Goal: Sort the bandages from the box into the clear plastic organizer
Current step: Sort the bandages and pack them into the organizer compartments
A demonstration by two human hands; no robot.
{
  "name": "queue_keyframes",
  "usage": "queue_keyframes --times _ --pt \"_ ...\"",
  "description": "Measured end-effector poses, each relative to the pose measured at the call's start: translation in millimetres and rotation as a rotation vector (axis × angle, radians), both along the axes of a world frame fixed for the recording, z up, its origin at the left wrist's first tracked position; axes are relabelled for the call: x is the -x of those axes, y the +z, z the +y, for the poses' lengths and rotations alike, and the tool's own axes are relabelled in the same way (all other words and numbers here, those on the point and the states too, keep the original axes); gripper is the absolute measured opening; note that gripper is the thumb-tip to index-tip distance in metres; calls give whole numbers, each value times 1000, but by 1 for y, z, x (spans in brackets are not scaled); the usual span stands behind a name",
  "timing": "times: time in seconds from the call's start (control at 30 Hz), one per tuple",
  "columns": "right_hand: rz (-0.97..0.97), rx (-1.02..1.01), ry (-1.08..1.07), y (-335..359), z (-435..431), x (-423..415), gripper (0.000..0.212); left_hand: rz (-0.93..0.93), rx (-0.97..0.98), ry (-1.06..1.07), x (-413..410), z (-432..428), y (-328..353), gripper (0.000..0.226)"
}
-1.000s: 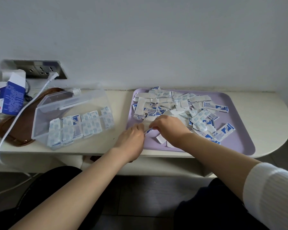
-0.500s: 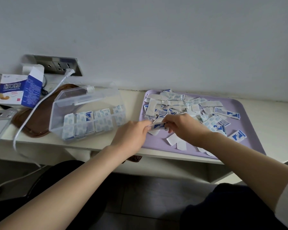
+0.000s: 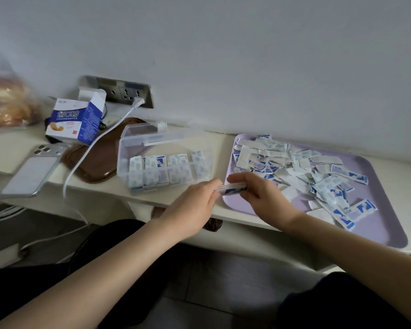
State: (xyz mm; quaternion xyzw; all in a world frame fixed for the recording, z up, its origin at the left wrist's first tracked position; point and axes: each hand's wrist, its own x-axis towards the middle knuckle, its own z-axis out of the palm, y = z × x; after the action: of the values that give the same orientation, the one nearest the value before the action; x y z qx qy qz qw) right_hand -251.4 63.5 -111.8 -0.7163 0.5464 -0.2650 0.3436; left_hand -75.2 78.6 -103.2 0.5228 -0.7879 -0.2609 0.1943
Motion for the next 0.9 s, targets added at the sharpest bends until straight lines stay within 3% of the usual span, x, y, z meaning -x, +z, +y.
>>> queue_keyframes --times 0.17,0.27,0.4,0.57,0.73,0.9 --pt "7 45 -36 -1 8 -19 28 40 -55 35 -12 8 -4 15" --pt "-8 -60 53 -2 12 -25 21 77 -107 62 -27 6 3 23" --pt "111 -111 134 -3 17 -38 17 129 -187 109 -46 5 11 26" --pt "180 -129 134 2 9 -53 19 -59 -27 128 -64 -1 18 20" --pt "408 -51 166 8 9 -65 17 -140 66 54 -78 -3 23 20" --pt "272 76 170 33 4 -90 13 -151 141 16 -95 -10 29 23"
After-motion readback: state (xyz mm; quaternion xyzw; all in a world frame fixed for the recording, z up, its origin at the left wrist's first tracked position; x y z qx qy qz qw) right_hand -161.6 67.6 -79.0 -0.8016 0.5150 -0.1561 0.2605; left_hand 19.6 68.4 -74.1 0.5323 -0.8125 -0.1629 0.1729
